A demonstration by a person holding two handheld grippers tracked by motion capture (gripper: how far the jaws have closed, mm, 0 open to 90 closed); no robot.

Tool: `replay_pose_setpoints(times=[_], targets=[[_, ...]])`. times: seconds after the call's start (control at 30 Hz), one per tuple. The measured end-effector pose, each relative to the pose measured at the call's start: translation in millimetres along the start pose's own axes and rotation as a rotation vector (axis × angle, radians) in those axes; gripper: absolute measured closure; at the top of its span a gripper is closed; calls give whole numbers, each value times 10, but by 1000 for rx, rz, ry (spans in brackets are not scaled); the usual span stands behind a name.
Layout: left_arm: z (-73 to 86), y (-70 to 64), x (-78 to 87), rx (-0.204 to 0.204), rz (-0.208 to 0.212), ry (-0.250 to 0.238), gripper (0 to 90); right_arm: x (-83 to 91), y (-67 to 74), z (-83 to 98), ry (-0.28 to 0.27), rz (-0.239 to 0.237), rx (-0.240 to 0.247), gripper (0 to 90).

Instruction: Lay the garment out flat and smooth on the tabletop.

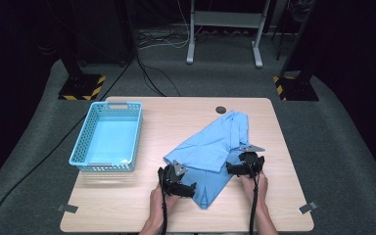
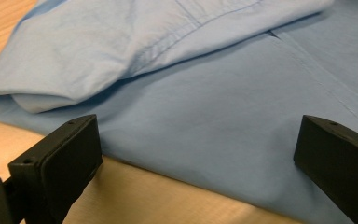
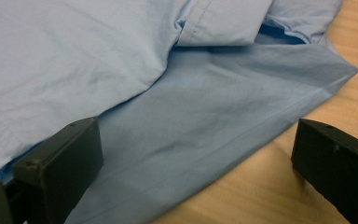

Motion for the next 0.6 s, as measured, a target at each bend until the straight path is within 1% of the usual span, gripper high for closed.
replay_pose_setpoints(times=[0.1, 0.27, 0.33, 0.43, 0.5, 0.57, 0.6], targets=[[21, -61, 19, -15, 0, 1, 7, 49, 2, 50, -1, -3, 3, 13], [37, -143, 29, -24, 1, -4, 7, 130, -14, 134, -2, -9, 10, 13], [40, -184, 34, -37, -1, -6, 7, 152, -17, 157, -3, -10, 10, 13], [49, -277, 30, -46, 18, -4, 7, 175, -21, 180, -3, -11, 11, 13], [52, -333, 28, -58, 25, -2, 7, 200, -25, 206, -4, -12, 13, 13], [55, -390, 25, -60, 32, -2, 7, 232, -35, 239, -6, -11, 13, 14], [57, -439, 26, -76, 34, -4, 7, 267, -44, 274, -8, -12, 16, 14]])
Point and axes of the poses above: each handheld gripper's, and its own axes: x roughly backward along the jaws, z roughly out of its underside, y roughly to its left, the point moved 8 cm from there along -x, roughly forward along the jaws, and after that the axes turned 7 degrees about z, right-handed, at the moved point
